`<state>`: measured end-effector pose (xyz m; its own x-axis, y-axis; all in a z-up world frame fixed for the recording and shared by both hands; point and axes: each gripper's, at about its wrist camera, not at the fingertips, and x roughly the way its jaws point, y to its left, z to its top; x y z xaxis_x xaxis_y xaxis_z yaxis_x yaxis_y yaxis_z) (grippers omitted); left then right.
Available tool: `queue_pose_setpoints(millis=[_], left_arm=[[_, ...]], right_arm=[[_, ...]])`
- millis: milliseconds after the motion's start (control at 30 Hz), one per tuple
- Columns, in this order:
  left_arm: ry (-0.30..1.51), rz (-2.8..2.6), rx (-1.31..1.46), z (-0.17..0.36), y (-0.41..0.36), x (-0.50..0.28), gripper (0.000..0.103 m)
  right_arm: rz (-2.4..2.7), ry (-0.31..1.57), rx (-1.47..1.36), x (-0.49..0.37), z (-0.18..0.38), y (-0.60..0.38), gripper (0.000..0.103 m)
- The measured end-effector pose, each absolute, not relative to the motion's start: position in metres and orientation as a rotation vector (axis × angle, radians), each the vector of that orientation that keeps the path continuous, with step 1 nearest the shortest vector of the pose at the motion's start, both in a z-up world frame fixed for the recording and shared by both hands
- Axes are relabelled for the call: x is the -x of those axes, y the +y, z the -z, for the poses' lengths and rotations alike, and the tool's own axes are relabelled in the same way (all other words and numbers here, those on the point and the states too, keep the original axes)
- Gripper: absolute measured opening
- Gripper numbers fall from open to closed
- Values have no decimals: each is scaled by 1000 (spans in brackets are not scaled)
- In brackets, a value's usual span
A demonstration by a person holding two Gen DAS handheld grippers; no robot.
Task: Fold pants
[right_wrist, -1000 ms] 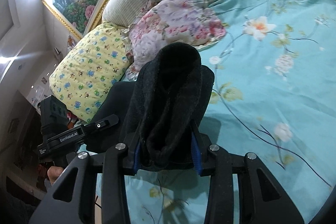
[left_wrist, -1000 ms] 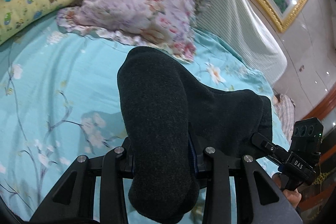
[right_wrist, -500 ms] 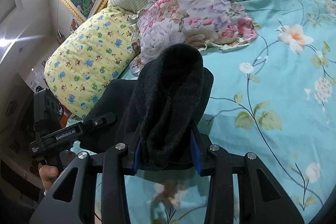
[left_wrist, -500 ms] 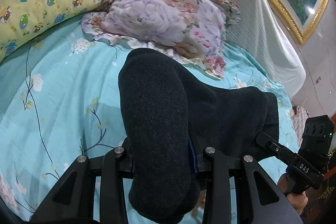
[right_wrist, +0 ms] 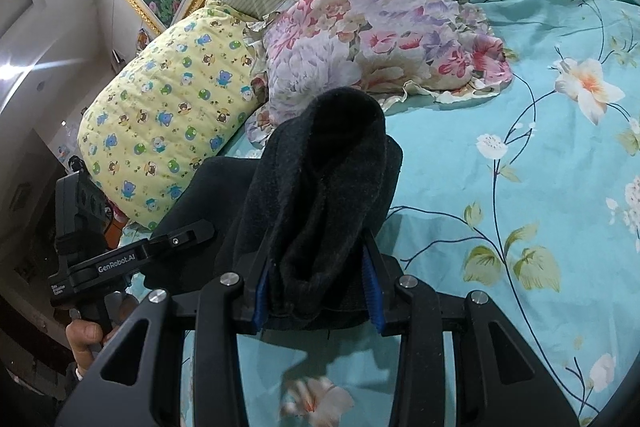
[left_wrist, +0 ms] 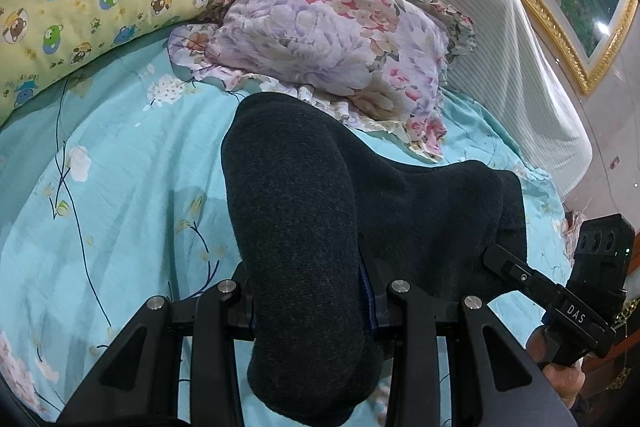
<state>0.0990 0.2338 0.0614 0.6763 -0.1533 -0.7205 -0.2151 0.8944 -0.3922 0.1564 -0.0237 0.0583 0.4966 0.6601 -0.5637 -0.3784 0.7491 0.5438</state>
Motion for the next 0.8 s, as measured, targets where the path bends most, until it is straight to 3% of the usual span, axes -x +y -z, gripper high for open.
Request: queue_pose_setpoints(millis=[267, 400, 667, 733, 800], left_arm=[[855, -50, 490, -51, 238, -103, 36], [874, -59, 492, -42, 240, -104, 39], [911, -127, 485, -25, 245, -101, 64], [911, -160, 472, -21, 246, -98, 67], [910, -171, 477, -20, 247, -95, 73]], right_arm=[[-640, 864, -371, -167, -50, -19, 40], [-616, 898, -381, -172, -38, -21, 45], [-549, 941, -428, -182, -16, -41, 58], [-530, 939, -431, -182, -13, -45, 72], [-519, 932, -441, -181, -10, -50, 75]])
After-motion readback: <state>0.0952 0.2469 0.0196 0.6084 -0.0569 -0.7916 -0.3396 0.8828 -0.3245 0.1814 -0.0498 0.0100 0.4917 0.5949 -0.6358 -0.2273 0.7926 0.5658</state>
